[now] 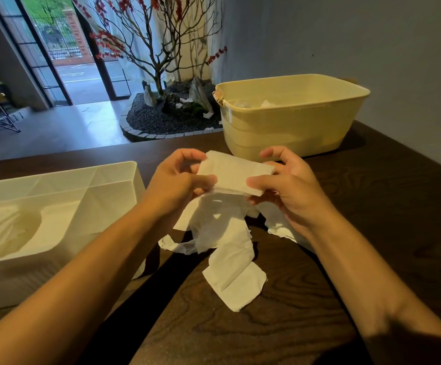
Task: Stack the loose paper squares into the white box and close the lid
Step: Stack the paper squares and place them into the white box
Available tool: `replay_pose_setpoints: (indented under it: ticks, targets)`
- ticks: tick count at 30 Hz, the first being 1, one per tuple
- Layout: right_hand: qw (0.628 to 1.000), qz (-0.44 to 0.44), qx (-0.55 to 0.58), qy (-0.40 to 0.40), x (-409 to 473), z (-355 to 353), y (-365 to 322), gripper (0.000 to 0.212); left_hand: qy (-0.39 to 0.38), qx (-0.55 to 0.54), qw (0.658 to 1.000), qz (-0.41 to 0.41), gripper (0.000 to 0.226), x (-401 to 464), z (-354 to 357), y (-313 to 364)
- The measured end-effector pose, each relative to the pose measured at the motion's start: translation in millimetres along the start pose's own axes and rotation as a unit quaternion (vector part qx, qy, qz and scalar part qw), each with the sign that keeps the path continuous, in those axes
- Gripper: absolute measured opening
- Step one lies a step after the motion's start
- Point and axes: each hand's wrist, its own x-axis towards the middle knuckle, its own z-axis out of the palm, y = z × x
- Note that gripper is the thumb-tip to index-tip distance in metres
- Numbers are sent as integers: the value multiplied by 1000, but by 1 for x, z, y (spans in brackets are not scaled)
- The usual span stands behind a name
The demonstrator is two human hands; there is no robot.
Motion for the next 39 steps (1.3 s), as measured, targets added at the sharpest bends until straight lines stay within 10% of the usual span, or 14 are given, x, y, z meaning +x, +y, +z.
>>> replay_pose_setpoints:
  ticks: [10,14,21,26,39]
  targets:
    - [984,51,-124,-120,-4,9,10,22,-33,-72,990,-116,23,-6,6,-6]
    - [978,44,-190,-70,1,10,20,12,79,-64,992,-73,17,-2,-9,-11]
    - [787,34,-608,-104,4,19,44,57,71,118,989,-53,9,-11,-27,-17]
    - [846,53,-520,-100,4,10,36,19,29,198,978,-58,11,-18,-31,-8]
    - [905,80,-418,2,13,1,33,49,77,151,970,-175,19,-9,3,-29]
